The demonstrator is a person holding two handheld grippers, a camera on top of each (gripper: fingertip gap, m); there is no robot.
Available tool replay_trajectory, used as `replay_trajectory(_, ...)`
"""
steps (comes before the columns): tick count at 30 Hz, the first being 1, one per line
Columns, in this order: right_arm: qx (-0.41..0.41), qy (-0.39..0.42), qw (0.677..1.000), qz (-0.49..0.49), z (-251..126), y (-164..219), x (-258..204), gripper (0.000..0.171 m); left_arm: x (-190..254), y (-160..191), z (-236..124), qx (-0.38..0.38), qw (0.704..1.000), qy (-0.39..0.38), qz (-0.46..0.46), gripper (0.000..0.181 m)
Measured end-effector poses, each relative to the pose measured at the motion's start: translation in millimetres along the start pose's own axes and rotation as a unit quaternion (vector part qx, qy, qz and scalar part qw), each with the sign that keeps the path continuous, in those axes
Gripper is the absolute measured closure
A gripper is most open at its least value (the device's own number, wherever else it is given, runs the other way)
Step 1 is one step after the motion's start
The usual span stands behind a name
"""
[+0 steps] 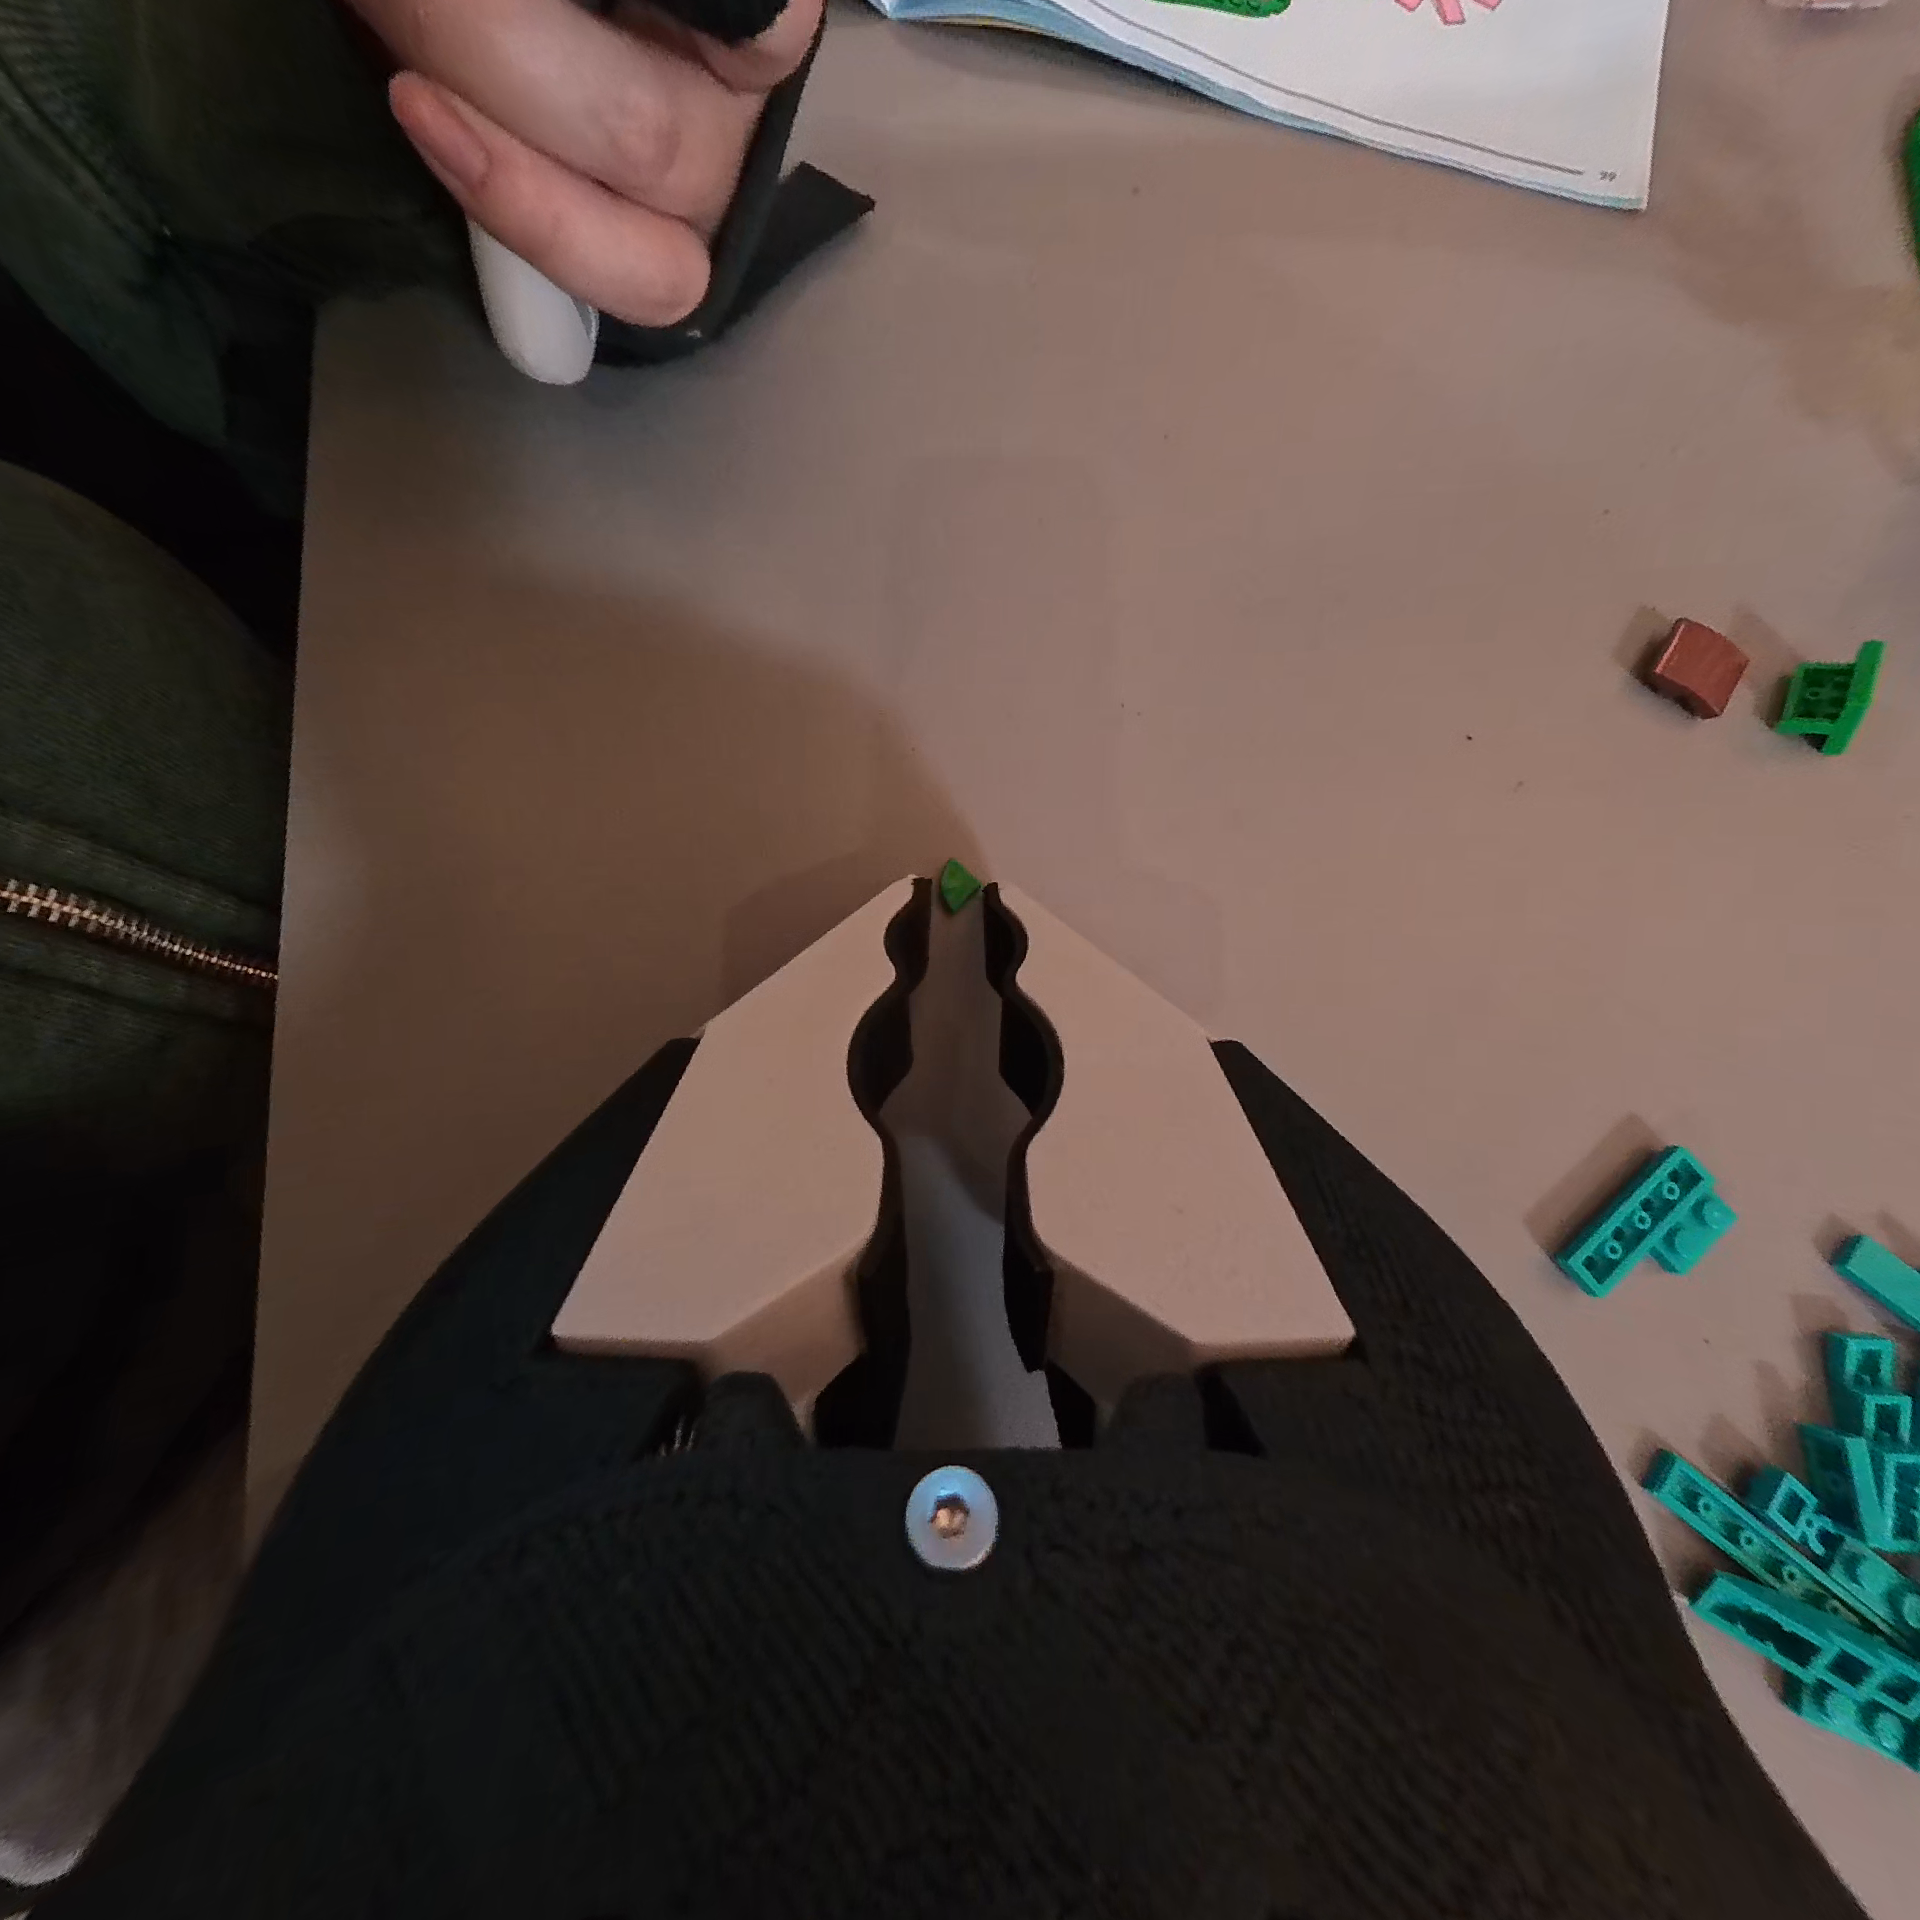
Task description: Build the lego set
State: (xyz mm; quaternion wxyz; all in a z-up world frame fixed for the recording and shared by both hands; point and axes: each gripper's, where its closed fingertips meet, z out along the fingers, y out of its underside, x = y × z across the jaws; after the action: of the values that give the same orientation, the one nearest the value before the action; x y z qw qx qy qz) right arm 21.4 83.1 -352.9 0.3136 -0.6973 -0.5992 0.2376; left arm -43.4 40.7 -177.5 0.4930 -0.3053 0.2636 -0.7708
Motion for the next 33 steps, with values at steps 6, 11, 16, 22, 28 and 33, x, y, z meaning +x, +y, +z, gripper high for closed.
replay_trajectory(6, 0.005, 0.003, 1.0, 0.002, 0, 1, 0, 0.165, 0, 1, 0, -0.003, 1.0, 0.0, 0.0, 0.167)
replay_trajectory(11, 0.007, 0.004, 1.0, 0.0, 1, -1, -1, 0.165, 0, 2, 1, -0.005, 1.0, 0.0, 0.0, 0.167)
replay_trajectory(16, 0.01, 0.002, 1.0, -0.001, 2, -1, -2, 0.167, 0, 2, 1, -0.006, 1.0, -0.001, 0.001, 0.167)
replay_trajectory(22, 0.031, 0.018, 0.999, -0.016, -7, -14, 5, 0.169, -2, 1, 0, -0.006, 1.0, -0.016, 0.023, 0.167)
replay_trajectory(28, 0.165, 0.005, 0.984, -0.067, -66, -98, 7, 0.169, -11, 7, 0, -0.035, 0.995, -0.058, 0.073, 0.168)
replay_trajectory(33, 0.225, -0.075, 0.961, -0.138, -94, -149, -23, 0.169, -15, 10, 0, -0.048, 0.993, -0.071, 0.081, 0.168)
